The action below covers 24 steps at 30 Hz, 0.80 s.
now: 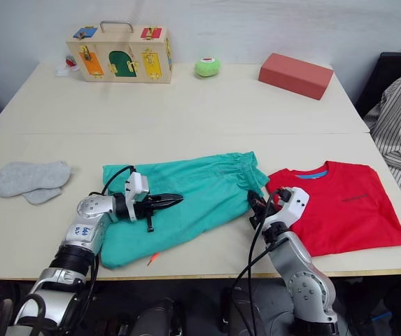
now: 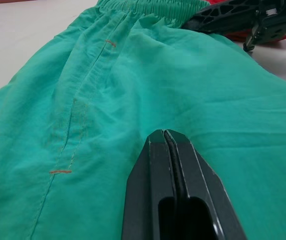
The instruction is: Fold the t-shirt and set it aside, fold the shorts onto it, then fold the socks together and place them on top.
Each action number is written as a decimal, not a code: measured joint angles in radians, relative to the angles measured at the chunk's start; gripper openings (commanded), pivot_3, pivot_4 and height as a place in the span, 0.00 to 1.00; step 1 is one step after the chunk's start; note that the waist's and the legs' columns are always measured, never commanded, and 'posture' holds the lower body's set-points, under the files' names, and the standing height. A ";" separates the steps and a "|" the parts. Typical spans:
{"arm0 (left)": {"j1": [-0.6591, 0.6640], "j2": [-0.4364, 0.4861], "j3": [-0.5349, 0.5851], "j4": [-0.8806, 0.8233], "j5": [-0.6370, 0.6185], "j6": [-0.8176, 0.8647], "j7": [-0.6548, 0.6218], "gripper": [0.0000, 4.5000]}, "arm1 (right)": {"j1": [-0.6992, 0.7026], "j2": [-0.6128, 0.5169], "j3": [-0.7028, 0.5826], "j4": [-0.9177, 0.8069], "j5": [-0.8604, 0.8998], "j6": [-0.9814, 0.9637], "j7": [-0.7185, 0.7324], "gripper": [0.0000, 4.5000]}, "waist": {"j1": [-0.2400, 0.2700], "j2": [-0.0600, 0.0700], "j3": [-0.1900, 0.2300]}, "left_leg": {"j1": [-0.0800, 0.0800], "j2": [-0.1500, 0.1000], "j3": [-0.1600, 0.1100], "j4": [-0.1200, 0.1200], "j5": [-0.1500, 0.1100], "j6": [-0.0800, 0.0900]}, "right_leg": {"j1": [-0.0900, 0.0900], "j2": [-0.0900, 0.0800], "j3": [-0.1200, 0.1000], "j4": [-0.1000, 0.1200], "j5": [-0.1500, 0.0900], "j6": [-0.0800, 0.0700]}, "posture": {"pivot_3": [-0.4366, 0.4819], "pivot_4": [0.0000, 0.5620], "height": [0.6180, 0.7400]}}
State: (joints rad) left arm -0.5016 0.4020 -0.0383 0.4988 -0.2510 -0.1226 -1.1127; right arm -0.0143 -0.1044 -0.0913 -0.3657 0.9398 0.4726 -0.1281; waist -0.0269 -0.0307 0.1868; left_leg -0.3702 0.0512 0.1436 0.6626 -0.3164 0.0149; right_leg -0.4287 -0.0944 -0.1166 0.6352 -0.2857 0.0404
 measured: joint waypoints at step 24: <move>0.092 -0.002 0.018 -0.214 0.011 0.207 0.210 0.00 | -0.142 -0.297 0.280 -0.179 -0.667 -0.126 0.362 0.01 | -0.002 0.004 0.002 | -0.001 -0.002 0.002 -0.001 0.000 -0.003 | 0.000 -0.001 0.001 -0.004 0.001 0.003 | 0.48 0.27 1.00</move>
State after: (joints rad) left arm -0.4096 0.4002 -0.0207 0.2847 -0.2401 0.0841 -0.9029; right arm -0.1563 -0.4013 0.1887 -0.5446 0.2728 0.3462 0.2335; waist -0.0285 -0.0267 0.1892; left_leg -0.3707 0.0496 0.1457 0.6618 -0.3160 0.0117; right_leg -0.4291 -0.0955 -0.1158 0.6310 -0.2850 0.0433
